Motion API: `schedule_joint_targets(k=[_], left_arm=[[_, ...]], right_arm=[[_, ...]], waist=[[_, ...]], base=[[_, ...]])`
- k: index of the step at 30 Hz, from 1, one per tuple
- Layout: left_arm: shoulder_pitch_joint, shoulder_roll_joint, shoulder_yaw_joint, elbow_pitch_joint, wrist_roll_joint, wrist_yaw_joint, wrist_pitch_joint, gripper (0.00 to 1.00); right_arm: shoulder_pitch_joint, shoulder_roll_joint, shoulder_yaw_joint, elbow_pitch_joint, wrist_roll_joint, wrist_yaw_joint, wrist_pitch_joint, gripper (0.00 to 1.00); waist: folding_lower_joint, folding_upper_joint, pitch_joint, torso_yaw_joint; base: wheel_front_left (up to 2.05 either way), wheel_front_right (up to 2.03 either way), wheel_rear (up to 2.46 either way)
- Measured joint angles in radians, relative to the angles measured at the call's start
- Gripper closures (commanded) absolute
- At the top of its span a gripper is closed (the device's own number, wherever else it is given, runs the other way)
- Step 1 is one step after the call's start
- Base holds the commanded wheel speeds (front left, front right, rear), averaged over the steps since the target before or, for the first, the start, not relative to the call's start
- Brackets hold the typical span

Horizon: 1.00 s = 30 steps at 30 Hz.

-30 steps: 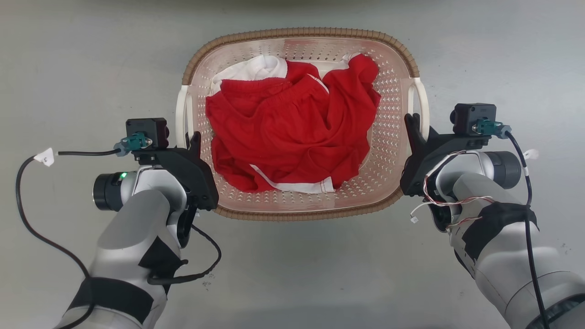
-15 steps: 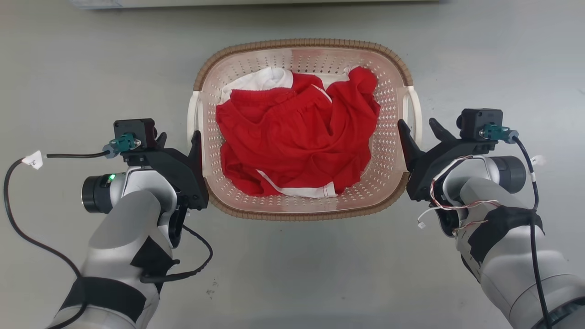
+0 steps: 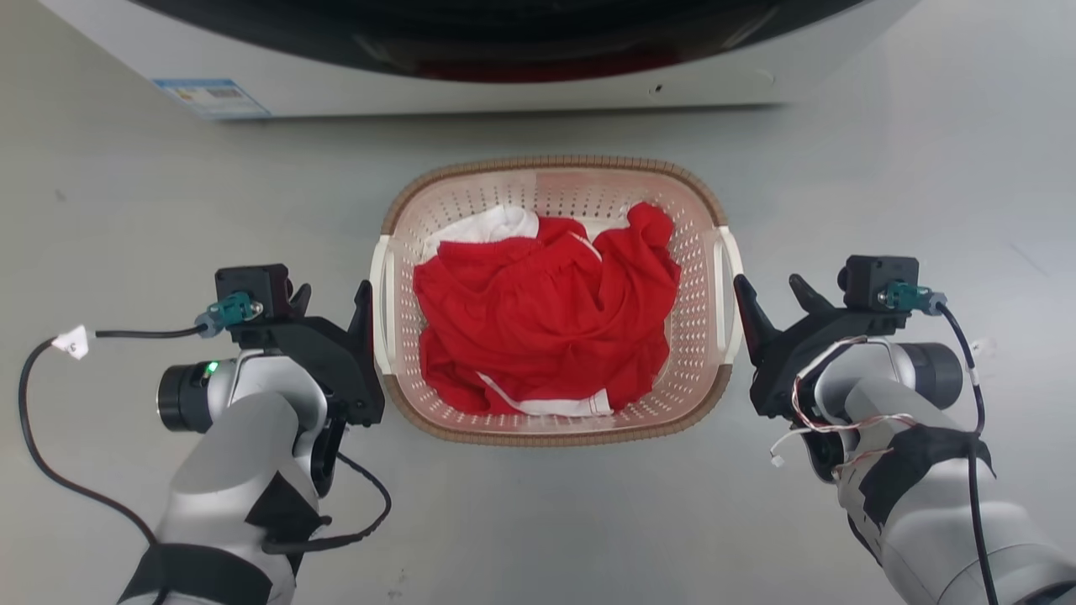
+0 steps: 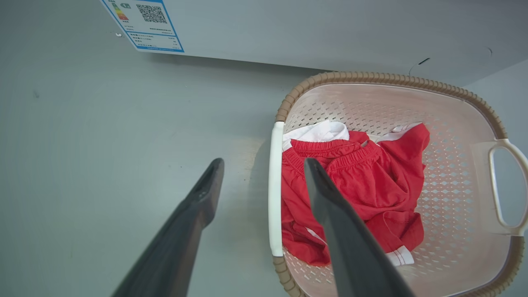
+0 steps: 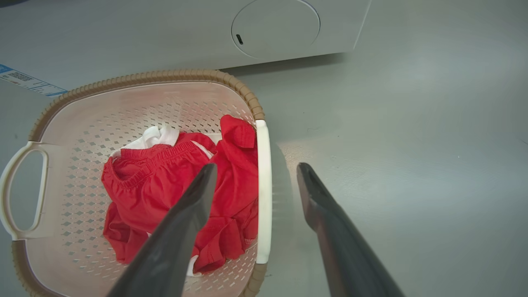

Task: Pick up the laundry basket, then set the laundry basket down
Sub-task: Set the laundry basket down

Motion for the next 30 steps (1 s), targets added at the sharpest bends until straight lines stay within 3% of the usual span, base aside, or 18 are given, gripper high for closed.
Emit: schedule_joint_targets(k=[30], left_arm=[[0.208,0.010,-0.028,-0.039,0.027,-0.016,-0.083,0.00]], right_arm=[[0.195,0.003,-0.029,-0.025,0.016,0.004,-0.061,0.00]], waist=[[0.0000,-0.0001,-0.378,-0.015]], base=[[0.00,0.00,0.00]])
